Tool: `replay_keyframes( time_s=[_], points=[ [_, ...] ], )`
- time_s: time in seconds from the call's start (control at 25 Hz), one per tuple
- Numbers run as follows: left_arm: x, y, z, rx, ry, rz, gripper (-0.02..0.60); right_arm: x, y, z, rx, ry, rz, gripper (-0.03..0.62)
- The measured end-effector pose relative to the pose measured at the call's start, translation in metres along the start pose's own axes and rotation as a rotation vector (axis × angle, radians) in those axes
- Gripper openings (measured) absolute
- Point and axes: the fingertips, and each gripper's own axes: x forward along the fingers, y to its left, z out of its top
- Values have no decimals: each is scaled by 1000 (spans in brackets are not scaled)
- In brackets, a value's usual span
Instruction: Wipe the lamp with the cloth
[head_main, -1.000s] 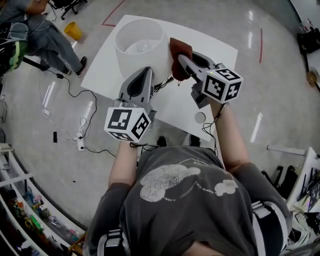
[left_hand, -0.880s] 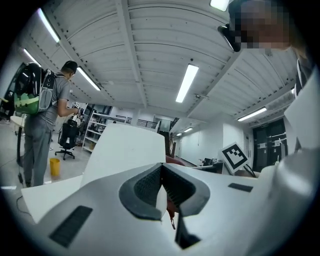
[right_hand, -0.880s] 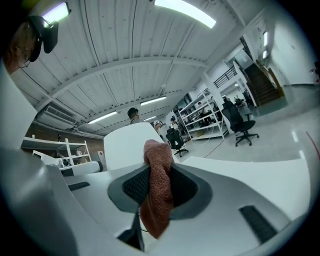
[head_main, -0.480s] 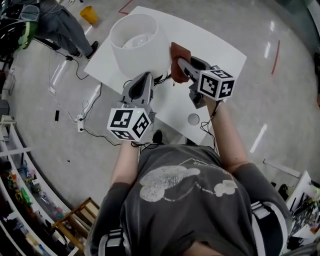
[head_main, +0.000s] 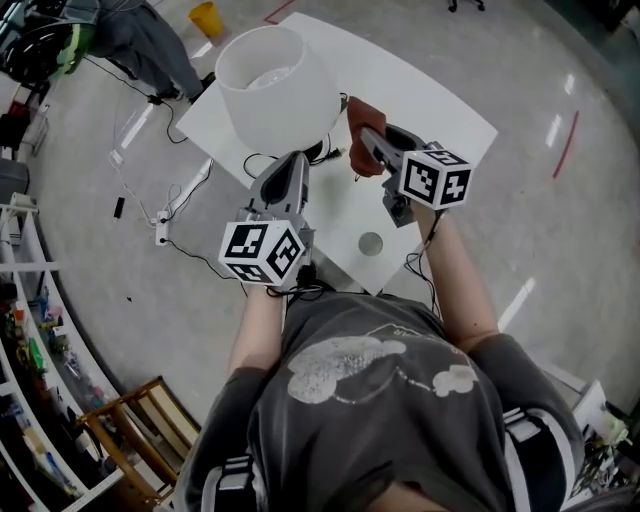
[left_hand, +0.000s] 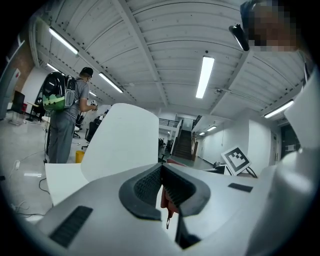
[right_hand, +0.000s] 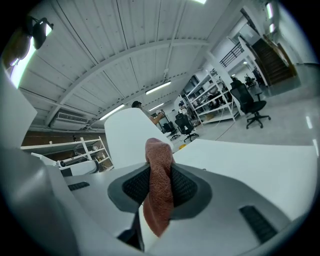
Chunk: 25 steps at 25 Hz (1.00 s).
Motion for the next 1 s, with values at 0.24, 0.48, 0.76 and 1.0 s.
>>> replay_keyframes(
  time_s=[0.24,0.48,0.76,1.0],
  points=[
    [1,-22,28,66,-49,-26,8,-8,24,25,-34,-50,60,91],
    [-1,-9,80,90,-125,-40,8,11,64,69,-97,-115,95,91],
    [9,2,103,72,-149,-95,8,30,86,101,-166,-130,74,91],
    [15,0,90,26,-127,-120,8,35,76,104,-178,-111,49,91]
  ],
)
